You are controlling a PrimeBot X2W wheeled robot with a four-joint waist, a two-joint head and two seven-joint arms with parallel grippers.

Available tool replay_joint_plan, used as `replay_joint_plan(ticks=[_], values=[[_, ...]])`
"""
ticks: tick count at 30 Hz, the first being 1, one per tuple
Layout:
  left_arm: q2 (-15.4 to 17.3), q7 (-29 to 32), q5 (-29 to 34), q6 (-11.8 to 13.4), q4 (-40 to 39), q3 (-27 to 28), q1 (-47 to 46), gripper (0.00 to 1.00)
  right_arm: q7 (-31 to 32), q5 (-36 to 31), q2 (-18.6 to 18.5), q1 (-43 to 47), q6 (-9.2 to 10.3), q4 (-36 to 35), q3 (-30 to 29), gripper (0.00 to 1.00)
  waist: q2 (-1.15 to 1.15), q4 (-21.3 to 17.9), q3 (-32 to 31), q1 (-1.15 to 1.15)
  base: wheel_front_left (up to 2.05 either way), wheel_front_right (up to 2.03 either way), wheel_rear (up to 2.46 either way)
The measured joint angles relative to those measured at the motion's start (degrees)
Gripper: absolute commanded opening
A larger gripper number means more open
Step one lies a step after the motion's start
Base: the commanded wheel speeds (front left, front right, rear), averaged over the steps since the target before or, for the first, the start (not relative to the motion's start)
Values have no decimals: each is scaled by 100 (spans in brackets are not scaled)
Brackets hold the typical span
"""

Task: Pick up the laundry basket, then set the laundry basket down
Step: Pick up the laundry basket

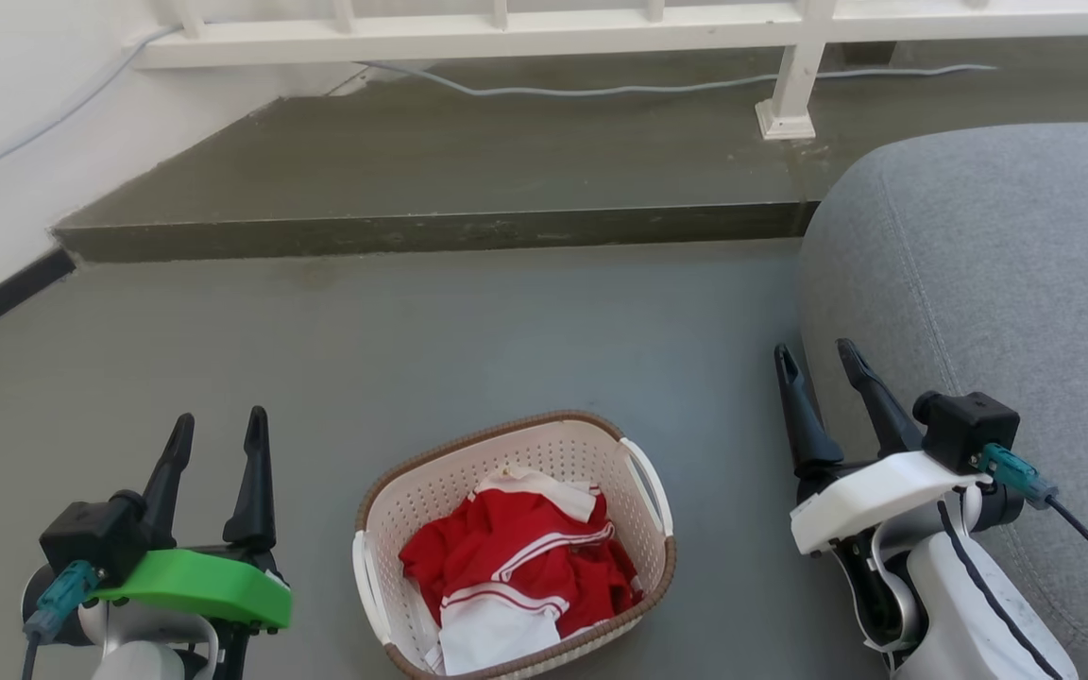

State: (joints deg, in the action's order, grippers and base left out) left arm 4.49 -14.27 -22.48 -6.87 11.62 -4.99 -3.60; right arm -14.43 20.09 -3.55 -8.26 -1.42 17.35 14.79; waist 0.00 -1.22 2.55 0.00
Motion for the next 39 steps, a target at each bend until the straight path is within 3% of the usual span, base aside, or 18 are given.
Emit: replay_joint_plan(ticks=[16, 24, 39], values=[[11, -15, -136, -18, 272, 8, -237, 100, 0, -159, 18, -297, 58, -185, 77, 100, 0, -56, 753, 0, 0, 0, 0], [220, -15, -231, -19, 745, -41, -618, 100, 0, -250, 30, -579, 107, -304, 245, 100, 0, -108, 1336, 0, 0, 0, 0], [417, 324, -1107, -25, 1937, -568, -1476, 100, -1, -237, 27, -1121, 361, -565, 567, 100, 0, -352, 2452, 1, 0, 0, 0]])
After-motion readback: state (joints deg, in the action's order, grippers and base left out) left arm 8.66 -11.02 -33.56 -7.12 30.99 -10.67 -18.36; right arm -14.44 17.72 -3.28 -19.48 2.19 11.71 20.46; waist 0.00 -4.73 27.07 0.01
